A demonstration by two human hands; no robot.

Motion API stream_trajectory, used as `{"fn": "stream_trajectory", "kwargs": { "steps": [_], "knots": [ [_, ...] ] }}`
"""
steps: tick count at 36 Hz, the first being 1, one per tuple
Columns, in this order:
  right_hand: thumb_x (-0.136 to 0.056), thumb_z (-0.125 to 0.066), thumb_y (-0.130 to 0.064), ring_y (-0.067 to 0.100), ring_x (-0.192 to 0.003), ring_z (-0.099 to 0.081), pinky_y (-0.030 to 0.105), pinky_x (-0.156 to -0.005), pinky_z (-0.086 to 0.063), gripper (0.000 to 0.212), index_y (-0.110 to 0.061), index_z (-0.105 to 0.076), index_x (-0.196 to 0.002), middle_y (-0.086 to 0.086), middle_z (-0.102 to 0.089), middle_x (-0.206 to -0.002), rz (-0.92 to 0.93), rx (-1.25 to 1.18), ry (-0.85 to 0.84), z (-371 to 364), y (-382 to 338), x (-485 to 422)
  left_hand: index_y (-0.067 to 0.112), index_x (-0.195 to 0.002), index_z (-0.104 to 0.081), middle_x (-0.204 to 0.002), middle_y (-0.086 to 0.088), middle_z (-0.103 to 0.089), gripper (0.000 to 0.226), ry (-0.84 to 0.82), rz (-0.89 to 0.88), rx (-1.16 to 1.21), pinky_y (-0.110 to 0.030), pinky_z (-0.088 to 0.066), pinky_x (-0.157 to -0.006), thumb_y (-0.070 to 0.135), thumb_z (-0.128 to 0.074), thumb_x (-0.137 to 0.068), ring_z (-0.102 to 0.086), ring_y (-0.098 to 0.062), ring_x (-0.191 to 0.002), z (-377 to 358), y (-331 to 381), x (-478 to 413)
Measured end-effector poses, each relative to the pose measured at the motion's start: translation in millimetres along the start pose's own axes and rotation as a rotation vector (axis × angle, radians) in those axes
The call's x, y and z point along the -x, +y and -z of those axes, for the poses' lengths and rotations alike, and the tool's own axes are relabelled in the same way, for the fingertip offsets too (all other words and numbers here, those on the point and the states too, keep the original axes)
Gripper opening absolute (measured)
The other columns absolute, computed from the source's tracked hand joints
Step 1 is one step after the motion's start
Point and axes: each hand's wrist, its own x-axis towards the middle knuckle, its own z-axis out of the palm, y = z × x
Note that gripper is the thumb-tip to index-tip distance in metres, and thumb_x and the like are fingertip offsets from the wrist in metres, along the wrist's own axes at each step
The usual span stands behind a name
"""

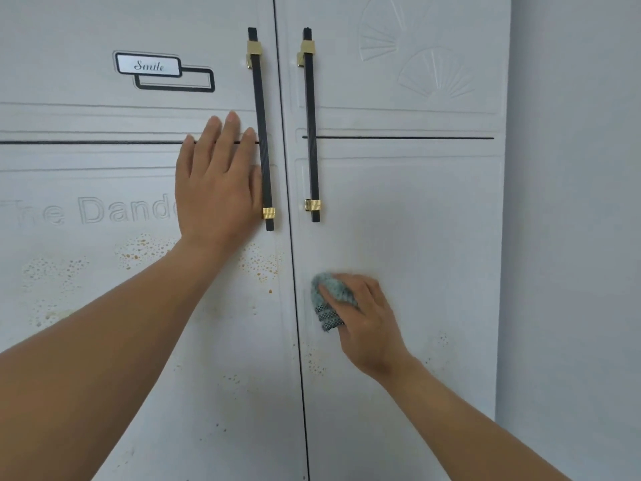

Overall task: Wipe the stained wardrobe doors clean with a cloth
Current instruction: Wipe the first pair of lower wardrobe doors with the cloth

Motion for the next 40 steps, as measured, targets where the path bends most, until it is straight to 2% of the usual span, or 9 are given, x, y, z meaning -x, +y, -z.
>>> {"fn": "stream_trajectory", "kwargs": {
  "steps": [6, 10, 16, 22, 27, 29, 35, 37, 40],
  "knots": [
    [-0.094, -0.051, -0.004, 0.028, -0.12, -0.043, 0.021, -0.108, -0.034, 0.042, -0.008, -0.061, -0.135, 0.018, -0.05, -0.129, -0.517, -0.058, 0.243, 66, 57, -5, 0.01, -0.155, -0.046, -0.168, -0.014, -0.032, 0.049, 0.108, -0.004, -0.105, -0.059, -0.02, -0.126, 0.03, -0.046, -0.11, -0.028, -0.034, -0.157, 9, 2, 41],
    [-0.097, -0.053, -0.001, 0.032, -0.125, -0.047, 0.032, -0.108, -0.039, 0.042, -0.011, -0.058, -0.137, 0.017, -0.046, -0.134, -0.884, -0.006, 0.383, 99, 113, 13, 0.012, -0.159, -0.041, -0.167, -0.014, -0.034, 0.056, 0.063, 0.044, -0.078, -0.059, -0.021, -0.126, 0.037, -0.05, -0.109, -0.026, -0.032, -0.157, 10, 10, 96],
    [-0.097, -0.054, -0.006, 0.036, -0.128, -0.045, 0.035, -0.11, -0.038, 0.039, -0.008, -0.06, -0.136, 0.019, -0.045, -0.139, -1.167, 0.065, 0.404, 105, 162, 27, 0.012, -0.164, -0.03, -0.172, -0.01, -0.024, 0.064, -0.077, 0.042, -0.065, -0.064, -0.017, -0.125, 0.044, -0.038, -0.109, -0.015, -0.029, -0.161, -3, 5, 125],
    [-0.1, -0.053, -0.008, 0.036, -0.129, -0.037, 0.033, -0.108, -0.036, 0.038, -0.007, -0.057, -0.138, 0.016, -0.043, -0.143, -1.183, 0.067, 0.498, 68, 151, 17, 0.012, -0.164, -0.03, -0.172, -0.009, -0.025, 0.064, -0.046, 0.04, -0.088, -0.063, -0.018, -0.125, 0.043, -0.038, -0.109, -0.016, -0.029, -0.161, -12, 2, 130],
    [-0.093, -0.051, 0.002, 0.034, -0.122, -0.035, 0.028, -0.105, -0.026, 0.05, -0.009, -0.055, -0.141, 0.018, -0.043, -0.141, -0.82, 0.147, 0.34, 43, 125, 35, 0.011, -0.163, -0.032, -0.171, -0.01, -0.026, 0.063, -0.015, 0.018, -0.119, -0.063, -0.021, -0.124, 0.042, -0.039, -0.108, -0.018, -0.03, -0.16, -14, 2, 130],
    [-0.091, -0.05, 0.003, 0.035, -0.122, -0.035, 0.028, -0.106, -0.026, 0.051, -0.009, -0.057, -0.14, 0.019, -0.044, -0.14, -0.757, 0.146, 0.294, 46, 132, 43, 0.011, -0.163, -0.033, -0.171, -0.01, -0.027, 0.063, -0.009, 0.014, -0.123, -0.063, -0.022, -0.124, 0.042, -0.04, -0.108, -0.019, -0.031, -0.16, -14, 1, 131],
    [-0.097, -0.05, -0.002, 0.039, -0.125, -0.039, 0.039, -0.108, -0.038, 0.042, -0.007, -0.057, -0.139, 0.02, -0.044, -0.139, -1.014, 0.125, 0.462, 59, 149, 25, 0.011, -0.162, -0.034, -0.17, -0.012, -0.028, 0.063, -0.024, 0.019, -0.131, -0.063, -0.022, -0.123, 0.042, -0.04, -0.107, -0.021, -0.032, -0.159, -14, 0, 131],
    [-0.097, -0.051, 0.0, 0.039, -0.124, -0.038, 0.03, -0.105, -0.035, 0.043, -0.007, -0.057, -0.139, 0.02, -0.044, -0.139, -0.998, 0.123, 0.49, 52, 138, 19, 0.011, -0.162, -0.035, -0.17, -0.012, -0.029, 0.063, -0.029, 0.023, -0.133, -0.063, -0.022, -0.123, 0.042, -0.04, -0.107, -0.021, -0.032, -0.159, -14, 1, 131],
    [-0.094, -0.051, 0.004, 0.036, -0.121, -0.037, 0.025, -0.102, -0.029, 0.048, -0.008, -0.055, -0.14, 0.02, -0.044, -0.138, -0.831, 0.134, 0.417, 38, 118, 27, 0.012, -0.162, -0.035, -0.17, -0.011, -0.029, 0.063, -0.034, 0.028, -0.131, -0.063, -0.021, -0.124, 0.042, -0.04, -0.107, -0.02, -0.031, -0.16, -14, 1, 132]
  ]
}}
